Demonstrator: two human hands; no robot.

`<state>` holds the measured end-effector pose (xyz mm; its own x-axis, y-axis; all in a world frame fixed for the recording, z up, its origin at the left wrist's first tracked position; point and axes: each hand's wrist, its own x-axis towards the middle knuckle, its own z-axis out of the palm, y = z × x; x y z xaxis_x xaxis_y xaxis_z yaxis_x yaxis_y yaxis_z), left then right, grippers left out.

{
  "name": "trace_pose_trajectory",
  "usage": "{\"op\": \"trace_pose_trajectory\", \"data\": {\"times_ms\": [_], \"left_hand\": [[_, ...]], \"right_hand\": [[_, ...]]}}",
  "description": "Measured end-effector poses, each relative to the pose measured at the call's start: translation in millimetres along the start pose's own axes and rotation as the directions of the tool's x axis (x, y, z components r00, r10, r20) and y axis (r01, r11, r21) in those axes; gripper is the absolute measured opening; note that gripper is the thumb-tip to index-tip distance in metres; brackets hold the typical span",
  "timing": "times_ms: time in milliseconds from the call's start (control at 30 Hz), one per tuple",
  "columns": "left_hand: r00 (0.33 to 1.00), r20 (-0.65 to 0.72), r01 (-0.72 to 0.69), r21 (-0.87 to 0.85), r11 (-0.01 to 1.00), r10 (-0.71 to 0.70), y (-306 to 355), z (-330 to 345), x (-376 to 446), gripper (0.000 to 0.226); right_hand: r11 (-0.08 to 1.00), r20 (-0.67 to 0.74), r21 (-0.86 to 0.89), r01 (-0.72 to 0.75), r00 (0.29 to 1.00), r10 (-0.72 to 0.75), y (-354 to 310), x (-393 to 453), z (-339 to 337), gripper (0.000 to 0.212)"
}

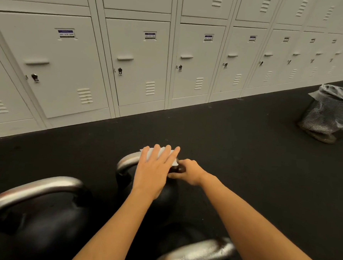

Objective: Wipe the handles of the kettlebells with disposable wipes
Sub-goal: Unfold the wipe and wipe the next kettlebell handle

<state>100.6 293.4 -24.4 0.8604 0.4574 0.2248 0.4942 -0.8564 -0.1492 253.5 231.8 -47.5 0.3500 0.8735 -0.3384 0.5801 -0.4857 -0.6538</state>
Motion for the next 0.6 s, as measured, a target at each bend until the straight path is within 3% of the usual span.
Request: {"op": "trace_pose_trajectory", "data": {"times_ms": [167, 367, 467, 600], "left_hand": [[0.977, -0.150, 0.124, -0.164, 0.979, -0.149, -26, 7, -14, 0.067], [0.934, -0.088, 0.289, -0.385, 0.877, -0.346, -34, 9, -20, 0.047], [0.935, -0.108, 0.283, -0.347, 0.894, -0.338, -24, 8, -18, 0.047], [0.964, -0.136, 0.198, -0.211, 0.957, -0.230, -17, 5, -11, 0.062]], "right_hand": [[0.999, -0.015, 0.033, -0.010, 1.000, 0.011, 0, 0, 1, 0.047], [1.000, -0.034, -0.024, -0.006, 0.999, 0.005, -2, 2, 6, 0.036], [0.999, -0.063, -0.050, -0.004, 0.998, 0.001, -4, 2, 8, 0.027], [0.994, -0.240, -0.048, 0.098, 0.965, -0.107, -11, -4, 14, 0.025]]}}
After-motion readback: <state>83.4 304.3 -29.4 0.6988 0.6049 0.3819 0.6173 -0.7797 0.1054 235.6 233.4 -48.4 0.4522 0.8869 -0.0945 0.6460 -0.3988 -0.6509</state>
